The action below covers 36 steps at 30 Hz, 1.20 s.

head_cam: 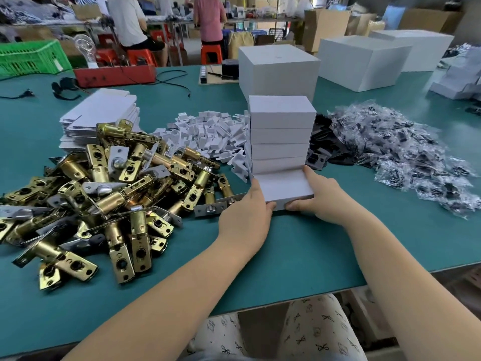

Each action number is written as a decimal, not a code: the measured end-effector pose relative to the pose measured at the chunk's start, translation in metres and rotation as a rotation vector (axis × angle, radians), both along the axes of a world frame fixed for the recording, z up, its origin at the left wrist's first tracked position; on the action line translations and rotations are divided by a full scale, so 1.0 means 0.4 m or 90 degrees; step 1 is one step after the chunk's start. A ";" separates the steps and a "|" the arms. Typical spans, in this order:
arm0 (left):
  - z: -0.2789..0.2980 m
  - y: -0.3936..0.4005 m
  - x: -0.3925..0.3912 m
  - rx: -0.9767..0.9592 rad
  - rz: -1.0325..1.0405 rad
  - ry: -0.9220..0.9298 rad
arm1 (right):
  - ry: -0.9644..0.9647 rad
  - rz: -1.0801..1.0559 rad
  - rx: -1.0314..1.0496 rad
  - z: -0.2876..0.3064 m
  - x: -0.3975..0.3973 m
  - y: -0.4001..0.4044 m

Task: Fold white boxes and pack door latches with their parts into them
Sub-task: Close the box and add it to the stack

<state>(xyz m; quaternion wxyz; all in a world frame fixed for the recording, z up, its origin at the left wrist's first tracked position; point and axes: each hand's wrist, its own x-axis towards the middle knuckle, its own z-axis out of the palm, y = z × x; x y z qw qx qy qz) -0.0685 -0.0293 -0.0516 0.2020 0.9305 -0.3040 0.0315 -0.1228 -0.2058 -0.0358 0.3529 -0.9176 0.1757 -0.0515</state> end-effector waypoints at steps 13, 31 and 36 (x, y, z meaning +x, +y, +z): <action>0.012 0.057 0.003 -0.193 -0.031 0.041 | -0.110 -0.126 0.079 -0.026 -0.029 0.020; 0.349 0.267 0.393 0.086 0.292 -0.211 | -0.133 -0.180 0.094 -0.026 -0.019 0.020; 0.351 0.324 0.550 0.157 0.426 -0.058 | -0.126 -0.180 0.088 -0.023 -0.024 0.024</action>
